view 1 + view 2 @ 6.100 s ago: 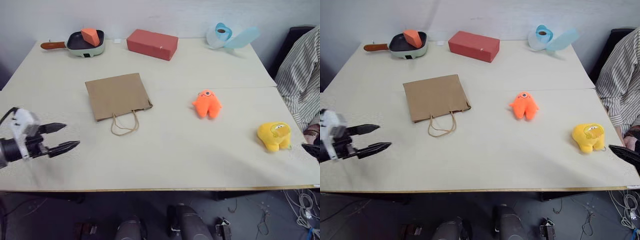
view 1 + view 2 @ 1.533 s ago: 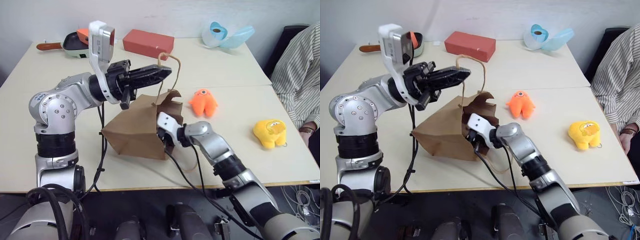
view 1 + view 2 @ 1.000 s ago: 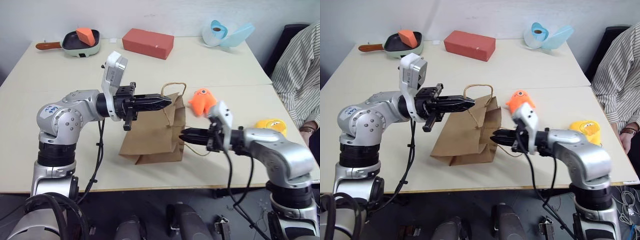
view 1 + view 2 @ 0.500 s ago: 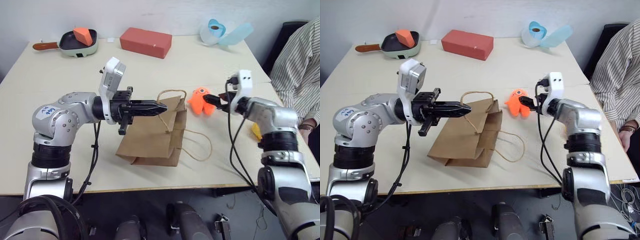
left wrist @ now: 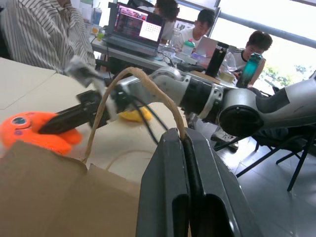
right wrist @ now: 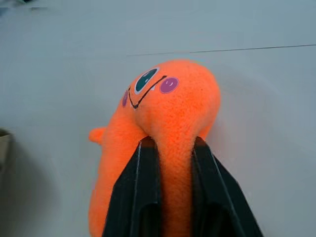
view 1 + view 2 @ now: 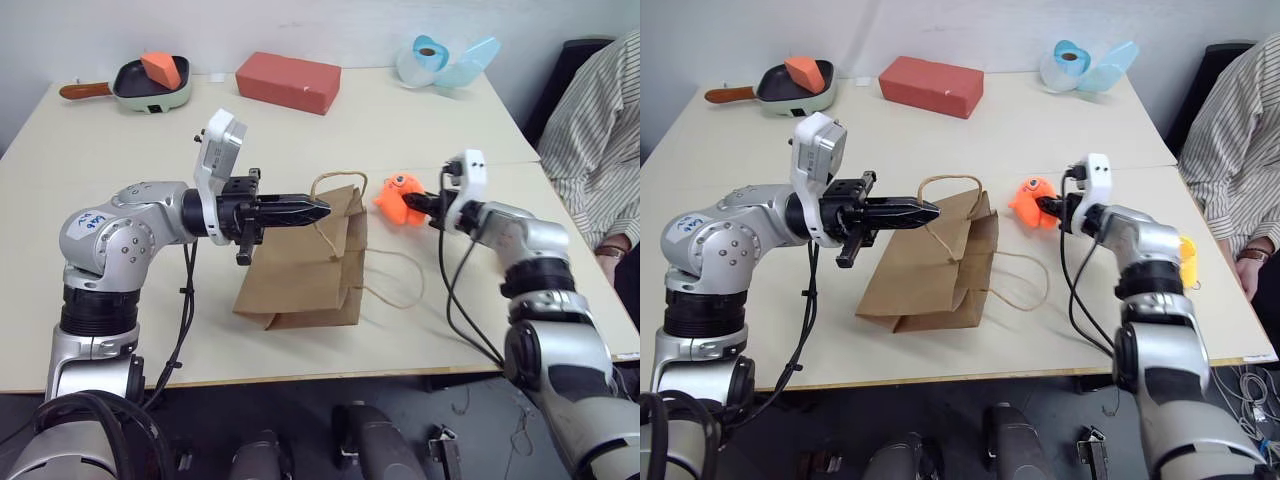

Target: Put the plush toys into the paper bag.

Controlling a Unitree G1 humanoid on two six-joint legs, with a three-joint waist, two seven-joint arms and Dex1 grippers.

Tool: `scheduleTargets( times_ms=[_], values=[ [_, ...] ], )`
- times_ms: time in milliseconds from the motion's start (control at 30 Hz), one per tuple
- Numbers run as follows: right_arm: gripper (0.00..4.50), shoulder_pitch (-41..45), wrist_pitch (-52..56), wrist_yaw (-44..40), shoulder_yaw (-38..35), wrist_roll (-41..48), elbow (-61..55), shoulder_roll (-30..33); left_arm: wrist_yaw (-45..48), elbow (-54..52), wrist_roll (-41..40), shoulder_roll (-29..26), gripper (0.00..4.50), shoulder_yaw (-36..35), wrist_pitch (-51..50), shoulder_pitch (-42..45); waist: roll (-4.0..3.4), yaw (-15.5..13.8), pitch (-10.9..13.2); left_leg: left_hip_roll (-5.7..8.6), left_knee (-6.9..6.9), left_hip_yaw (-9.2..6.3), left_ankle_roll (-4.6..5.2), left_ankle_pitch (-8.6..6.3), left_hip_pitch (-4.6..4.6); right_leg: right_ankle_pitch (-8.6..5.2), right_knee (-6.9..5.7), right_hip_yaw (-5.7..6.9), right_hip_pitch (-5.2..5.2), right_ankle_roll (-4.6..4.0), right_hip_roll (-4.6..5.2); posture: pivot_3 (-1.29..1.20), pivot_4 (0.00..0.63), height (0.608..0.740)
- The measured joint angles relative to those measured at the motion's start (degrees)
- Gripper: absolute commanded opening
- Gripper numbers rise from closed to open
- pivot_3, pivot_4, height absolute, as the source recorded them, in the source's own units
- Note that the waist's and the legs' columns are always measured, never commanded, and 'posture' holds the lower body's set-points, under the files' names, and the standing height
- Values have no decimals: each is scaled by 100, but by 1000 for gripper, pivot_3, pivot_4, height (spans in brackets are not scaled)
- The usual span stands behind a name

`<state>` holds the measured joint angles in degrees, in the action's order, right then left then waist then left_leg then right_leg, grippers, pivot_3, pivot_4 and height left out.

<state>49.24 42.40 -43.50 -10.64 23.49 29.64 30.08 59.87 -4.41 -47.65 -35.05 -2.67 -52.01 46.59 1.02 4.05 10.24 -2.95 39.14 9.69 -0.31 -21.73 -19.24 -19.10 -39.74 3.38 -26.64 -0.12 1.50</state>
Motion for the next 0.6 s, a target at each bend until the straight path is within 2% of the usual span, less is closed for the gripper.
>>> scheduleTargets(
  times_ms=[100, 233, 367, 600],
  values=[
    [19, -843, 1029, -483, -138, 795, -2116, 678, -27, 21, -18, -21, 0, -87, -15, -4, -1, -81, 0, 0, -1, -8, -1, -1, 3, 0, 24, -1, 1, 0, -1, 0, 150, 740],
    [19, -1224, 1659, -533, -213, 1401, -3574, 870, -23, 25, -26, 27, 0, -76, -29, 1, 0, -67, 0, 3, 3, -8, -12, 5, 17, 0, 9, -8, 3, 0, -3, 0, 150, 740],
    [19, -1286, 1751, -388, 288, 1399, -4333, 870, 10, 53, -23, 57, 0, -68, -28, 6, 0, -70, 0, 5, 3, -8, -20, 10, 21, 0, 0, -10, 3, -1, -3, 0, 150, 740],
    [19, -1428, 1095, -245, 1899, 477, -4745, 915, 104, 160, 44, 134, 0, 14, 20, 133, 0, -111, 0, 10, 2, -17, -16, 9, 8, 0, 17, -5, 2, -1, -2, 0, 150, 740]
  ],
)
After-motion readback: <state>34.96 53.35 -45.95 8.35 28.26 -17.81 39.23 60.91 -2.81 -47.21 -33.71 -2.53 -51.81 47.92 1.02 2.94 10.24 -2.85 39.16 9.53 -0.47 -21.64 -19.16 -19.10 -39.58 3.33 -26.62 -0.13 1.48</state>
